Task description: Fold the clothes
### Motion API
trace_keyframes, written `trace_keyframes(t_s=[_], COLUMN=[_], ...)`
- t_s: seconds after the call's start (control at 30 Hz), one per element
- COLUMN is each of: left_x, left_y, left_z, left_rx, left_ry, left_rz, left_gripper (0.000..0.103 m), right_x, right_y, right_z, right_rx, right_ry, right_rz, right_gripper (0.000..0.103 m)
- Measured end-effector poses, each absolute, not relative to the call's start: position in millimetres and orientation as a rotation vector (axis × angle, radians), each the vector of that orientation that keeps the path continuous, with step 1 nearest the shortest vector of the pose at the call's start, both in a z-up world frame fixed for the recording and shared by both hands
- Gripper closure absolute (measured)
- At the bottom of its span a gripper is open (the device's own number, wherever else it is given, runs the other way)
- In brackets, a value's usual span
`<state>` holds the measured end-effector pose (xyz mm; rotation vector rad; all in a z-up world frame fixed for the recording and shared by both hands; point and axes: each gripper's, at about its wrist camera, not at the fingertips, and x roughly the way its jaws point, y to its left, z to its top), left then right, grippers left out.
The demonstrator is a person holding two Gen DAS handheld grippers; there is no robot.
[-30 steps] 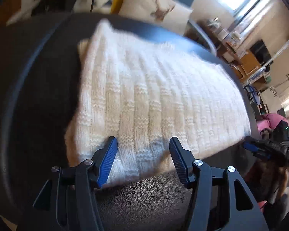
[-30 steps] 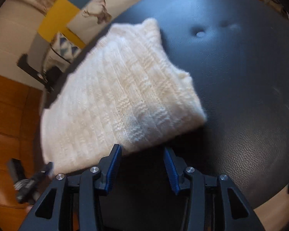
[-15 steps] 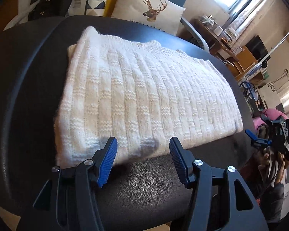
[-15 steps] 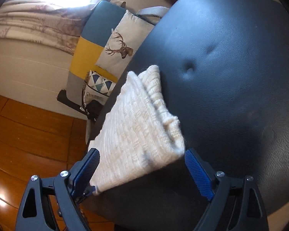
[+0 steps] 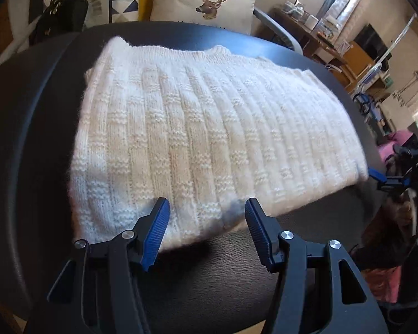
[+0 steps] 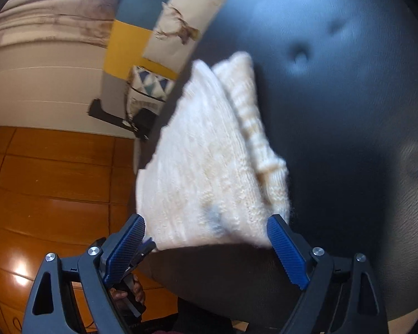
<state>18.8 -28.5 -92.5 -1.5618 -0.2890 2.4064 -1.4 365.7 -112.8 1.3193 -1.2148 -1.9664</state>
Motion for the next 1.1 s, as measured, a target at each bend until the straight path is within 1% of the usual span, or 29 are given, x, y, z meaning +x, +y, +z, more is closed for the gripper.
trace_keyframes(t_s=[0.07,0.13,0.23,0.47,0.5,0.53,0.57,0.6,0.67,0.7,0.73,0.77,0.8,0.87,0.97,1.1], left_x=[11,4,-6,-18,-20,-21,-22,-23,-25,-26,-26,-27,-29,-29,-29,-26], left_y=[-26,-14,17,90,97,104,109,113,118,118,118,118,117,114,113,113], left_z=[-84,-77,-75,-91,-93,-95,-96,-97,-98,-98,-98,-98,-99,-99,-99,-97], left_rx=[-1.522,-1.485,-1.472,-1.522,-1.529,-1.535,-1.537,-1.539,-1.546,-1.551,-1.553,-1.556,-1.56,-1.566,-1.567,-1.562], left_ry=[-0.36,-0.378,-0.312,-0.077,-0.047,-0.02,-0.002,0.017,0.026,0.021,0.013,0.004,-0.009,-0.043,-0.053,-0.049], left_rz=[2.378,2.352,2.314,2.218,2.209,2.201,2.195,2.19,2.184,2.182,2.18,2.179,2.178,2.176,2.178,2.182], left_gripper=[0.043,0.043,0.043,0.043,0.043,0.043,0.043,0.043,0.043,0.043,0.043,0.043,0.043,0.043,0.043,0.043], right_x=[-3,-7,-14,-30,-31,-31,-31,-31,-28,-27,-27,-27,-27,-28,-28,-23], right_y=[371,375,377,364,359,355,352,349,345,342,339,337,336,338,345,343], right_z=[-114,-121,-134,-141,-142,-141,-141,-140,-138,-138,-138,-138,-138,-141,-150,-148], right_rx=[1.31,1.318,1.304,1.22,1.225,1.242,1.262,1.274,1.318,1.341,1.365,1.389,1.405,1.407,1.375,1.327], right_ry=[-1.18,-1.158,-1.154,-1.123,-1.092,-1.049,-0.998,-0.943,-0.822,-0.764,-0.718,-0.676,-0.652,-0.665,-0.736,-0.675], right_rz=[-1.971,-1.954,-1.854,-1.623,-1.604,-1.605,-1.627,-1.65,-1.704,-1.726,-1.745,-1.763,-1.773,-1.768,-1.718,-1.736], right_gripper=[0.011,0.013,0.015,0.016,0.016,0.018,0.027,0.03,0.047,0.051,0.06,0.071,0.075,0.078,0.077,0.078])
